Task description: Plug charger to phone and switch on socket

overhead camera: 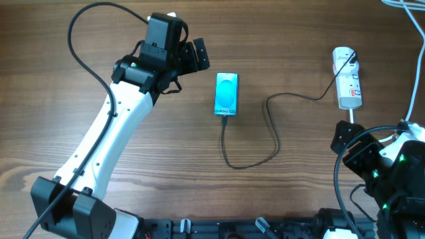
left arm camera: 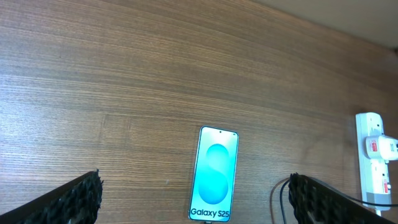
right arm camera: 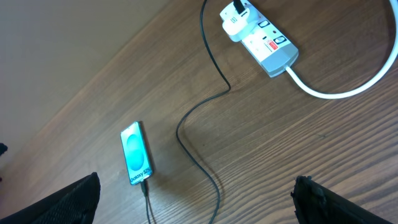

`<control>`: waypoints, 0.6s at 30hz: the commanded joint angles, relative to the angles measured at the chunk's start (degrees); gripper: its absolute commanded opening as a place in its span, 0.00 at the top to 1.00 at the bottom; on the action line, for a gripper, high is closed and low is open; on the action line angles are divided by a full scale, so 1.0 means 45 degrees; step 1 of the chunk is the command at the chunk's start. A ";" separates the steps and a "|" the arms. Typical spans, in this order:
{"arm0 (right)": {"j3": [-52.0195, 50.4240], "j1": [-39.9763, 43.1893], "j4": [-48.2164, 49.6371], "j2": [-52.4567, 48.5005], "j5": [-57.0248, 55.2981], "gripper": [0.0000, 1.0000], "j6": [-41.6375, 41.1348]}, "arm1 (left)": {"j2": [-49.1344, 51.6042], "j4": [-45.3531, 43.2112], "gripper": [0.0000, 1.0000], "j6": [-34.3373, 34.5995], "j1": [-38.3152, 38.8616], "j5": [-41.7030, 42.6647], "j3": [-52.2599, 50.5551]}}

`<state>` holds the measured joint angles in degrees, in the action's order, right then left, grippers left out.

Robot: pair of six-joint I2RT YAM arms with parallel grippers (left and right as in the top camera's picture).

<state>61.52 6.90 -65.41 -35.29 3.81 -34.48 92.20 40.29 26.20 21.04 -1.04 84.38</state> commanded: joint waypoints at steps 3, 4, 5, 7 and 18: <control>-0.0073 -0.0529 -0.0049 0.0034 -0.0641 0.00 0.0005 | 0.0092 -0.0034 0.00 -0.0155 -0.0073 -0.0175 0.0015; -0.0073 -0.0845 -0.0029 0.0034 -0.0777 0.00 -0.0005 | 0.0092 -0.0034 0.00 -0.0155 -0.0073 -0.0175 0.0015; -0.0083 -0.1025 0.0010 0.0024 -0.0831 0.00 0.0000 | 0.0092 -0.0034 0.00 -0.0155 -0.0073 -0.0175 0.0015; -0.0087 -0.1316 0.0121 -0.0029 -0.0894 0.00 0.0034 | 0.0092 -0.0034 0.00 -0.0155 -0.0073 -0.0175 0.0015; -0.2239 -0.1326 0.3385 0.0661 0.0719 0.00 0.4235 | 0.0092 -0.0034 0.00 -0.0155 -0.0073 -0.0175 0.0015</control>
<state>56.31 1.26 -55.00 -34.98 3.25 -23.99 92.20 40.29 26.17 21.04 -1.04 84.38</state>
